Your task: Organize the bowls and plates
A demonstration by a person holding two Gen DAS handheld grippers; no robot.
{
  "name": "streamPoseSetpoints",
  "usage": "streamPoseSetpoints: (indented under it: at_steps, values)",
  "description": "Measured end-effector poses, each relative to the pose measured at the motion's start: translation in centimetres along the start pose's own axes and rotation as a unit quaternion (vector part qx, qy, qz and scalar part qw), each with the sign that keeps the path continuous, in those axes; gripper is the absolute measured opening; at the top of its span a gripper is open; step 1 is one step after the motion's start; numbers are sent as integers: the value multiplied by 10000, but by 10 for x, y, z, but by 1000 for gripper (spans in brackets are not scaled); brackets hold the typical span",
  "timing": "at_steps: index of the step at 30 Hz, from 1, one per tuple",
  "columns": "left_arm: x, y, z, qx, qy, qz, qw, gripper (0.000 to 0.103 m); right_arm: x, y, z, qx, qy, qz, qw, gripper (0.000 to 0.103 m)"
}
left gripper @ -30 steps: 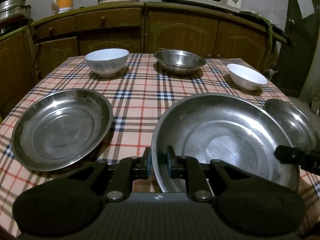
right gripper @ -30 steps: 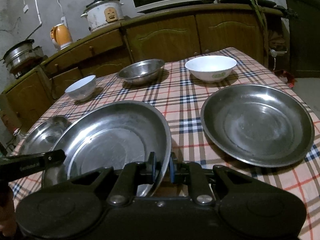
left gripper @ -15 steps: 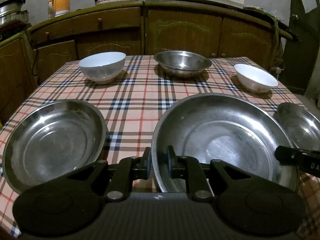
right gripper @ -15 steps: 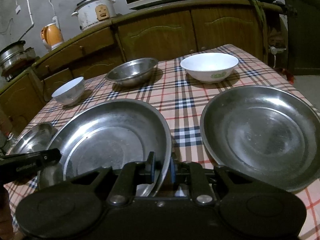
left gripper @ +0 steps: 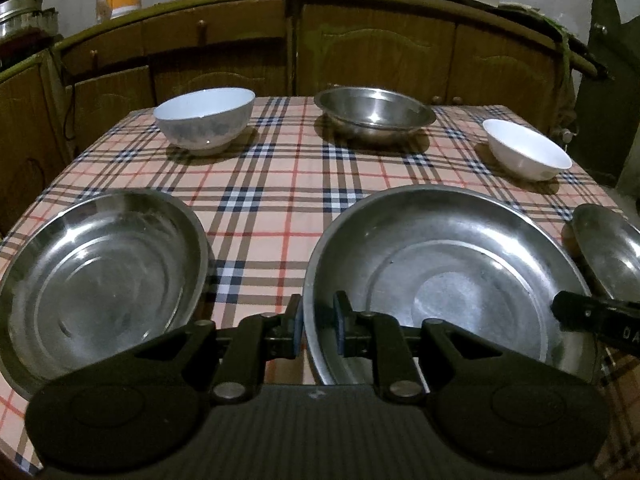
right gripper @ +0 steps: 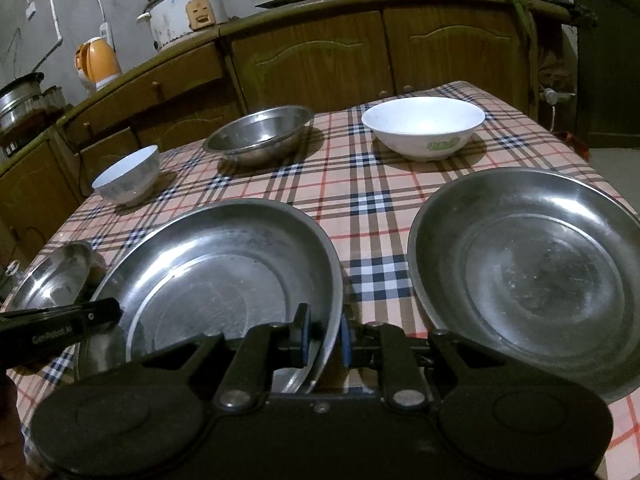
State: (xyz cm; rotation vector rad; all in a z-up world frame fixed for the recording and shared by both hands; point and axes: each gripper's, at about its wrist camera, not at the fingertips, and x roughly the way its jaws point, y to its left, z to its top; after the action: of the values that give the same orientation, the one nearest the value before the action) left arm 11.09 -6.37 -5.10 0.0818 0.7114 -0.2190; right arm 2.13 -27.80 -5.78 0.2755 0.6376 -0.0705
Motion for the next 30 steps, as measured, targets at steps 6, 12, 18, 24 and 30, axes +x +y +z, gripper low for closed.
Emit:
streamPoseSetpoints:
  at_steps: [6, 12, 18, 24, 30]
  values:
    - [2, 1, -1, 19, 69, 18, 10000, 19, 2, 4, 0, -102, 14, -35, 9999, 25]
    - [-5, 5, 2, -134, 31, -1, 9999, 34, -10, 0, 6, -47, -182, -66, 9998, 41]
    - [-18, 8, 8, -233, -108, 87, 9996, 47, -36, -9, 16, -18, -530, -12, 9986, 53]
    - [-32, 0, 16, -250, -280, -42, 9993, 49, -63, -38, 22, 64, -874, -286, 9957, 63]
    - [-37, -35, 25, 19, -375, -479, 9981, 51, -82, -88, 24, 268, -1032, -876, 9904, 73]
